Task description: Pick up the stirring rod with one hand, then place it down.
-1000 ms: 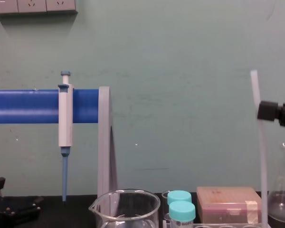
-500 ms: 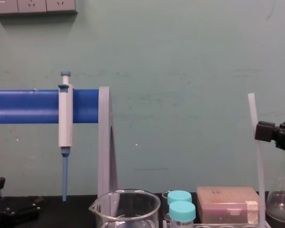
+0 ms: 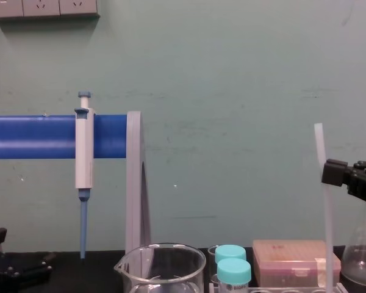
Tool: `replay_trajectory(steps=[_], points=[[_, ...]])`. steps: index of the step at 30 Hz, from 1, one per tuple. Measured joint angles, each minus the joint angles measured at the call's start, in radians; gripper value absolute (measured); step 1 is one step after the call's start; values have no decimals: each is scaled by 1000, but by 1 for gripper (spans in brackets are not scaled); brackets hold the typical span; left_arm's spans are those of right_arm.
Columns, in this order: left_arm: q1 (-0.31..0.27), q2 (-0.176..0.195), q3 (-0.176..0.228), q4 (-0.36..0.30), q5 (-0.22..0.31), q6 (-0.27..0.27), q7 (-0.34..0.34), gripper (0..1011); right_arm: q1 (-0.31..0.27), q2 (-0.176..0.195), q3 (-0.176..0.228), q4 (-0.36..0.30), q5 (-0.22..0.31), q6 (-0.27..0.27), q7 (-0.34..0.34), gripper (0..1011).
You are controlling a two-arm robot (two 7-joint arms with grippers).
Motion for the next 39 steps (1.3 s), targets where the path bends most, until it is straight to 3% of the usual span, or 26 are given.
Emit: replay_trajectory(steps=[23, 39], points=[[0, 0, 0, 0, 0, 0, 0, 1000, 8, -49, -16, 98, -16, -13, 17, 53], [0, 0, 0, 0, 0, 0, 0, 1000, 15, -62, -32, 141, -37, -23, 29, 53]])
